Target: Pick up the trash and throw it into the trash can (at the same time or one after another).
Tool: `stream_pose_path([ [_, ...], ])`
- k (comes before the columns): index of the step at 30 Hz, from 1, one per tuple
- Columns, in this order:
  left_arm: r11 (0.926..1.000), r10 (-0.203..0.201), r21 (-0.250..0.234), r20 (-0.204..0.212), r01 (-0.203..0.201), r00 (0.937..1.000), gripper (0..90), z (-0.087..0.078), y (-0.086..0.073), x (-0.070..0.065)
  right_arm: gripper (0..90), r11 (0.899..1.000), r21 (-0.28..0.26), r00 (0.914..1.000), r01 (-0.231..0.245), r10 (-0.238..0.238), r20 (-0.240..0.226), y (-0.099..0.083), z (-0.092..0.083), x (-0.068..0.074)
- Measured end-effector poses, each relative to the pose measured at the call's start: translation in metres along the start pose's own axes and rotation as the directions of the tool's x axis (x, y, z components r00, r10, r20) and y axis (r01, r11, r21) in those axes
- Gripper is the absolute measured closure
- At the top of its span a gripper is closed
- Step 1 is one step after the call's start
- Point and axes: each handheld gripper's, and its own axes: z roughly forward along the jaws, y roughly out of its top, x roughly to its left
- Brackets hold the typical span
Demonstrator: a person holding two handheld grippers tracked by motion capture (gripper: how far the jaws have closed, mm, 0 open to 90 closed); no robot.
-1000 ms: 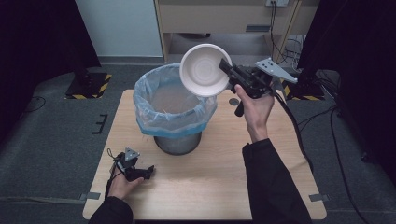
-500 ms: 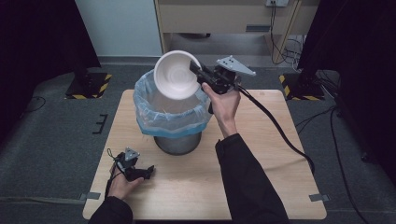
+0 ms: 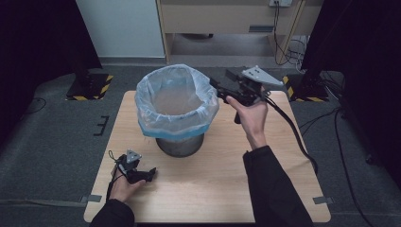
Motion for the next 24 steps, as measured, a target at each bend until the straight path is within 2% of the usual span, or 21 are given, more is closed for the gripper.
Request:
stream_pose_path([
  [4,1.0,0.001,0.0,0.0,-0.001,1.0,0.0,0.0,0.0,0.0,25.1,0.999,0.036,0.9995,0.011,-0.012,0.028,-0.018,-0.028,-0.018],
  [11,1.0,0.001,0.0,-0.001,-0.001,1.0,0.0,0.0,0.0,0.0,21.6,0.991,0.126,0.9967,-0.032,0.023,0.078,-0.07,-0.071,-0.05],
  [14,1.0,0.001,0.0,-0.001,-0.001,1.0,0.0,0.0,0.0,0.0,21.4,0.979,0.199,0.9946,-0.043,0.023,0.101,-0.099,-0.086,-0.063],
  [15,1.0,0.001,0.0,-0.001,-0.001,1.0,0.0,0.0,0.0,0.0,21.5,0.971,0.232,0.9938,-0.049,0.024,0.109,-0.11,-0.091,-0.069],
  [19,1.0,0.001,0.0,-0.001,-0.001,1.0,0.0,0.0,0.0,0.0,21.5,0.951,0.302,0.9913,-0.069,0.032,0.127,-0.139,-0.106,-0.084],
  [23,1.0,0.001,0.0,-0.001,-0.001,1.0,0.0,0.0,0.0,0.0,20.0,0.918,0.388,0.9906,-0.081,0.031,0.133,-0.166,-0.119,-0.1],
  [24,1.0,0.001,0.0,-0.001,-0.001,1.0,0.0,0.0,0.0,0.0,20.0,0.913,0.399,0.99,-0.085,0.032,0.138,-0.171,-0.122,-0.103],
])
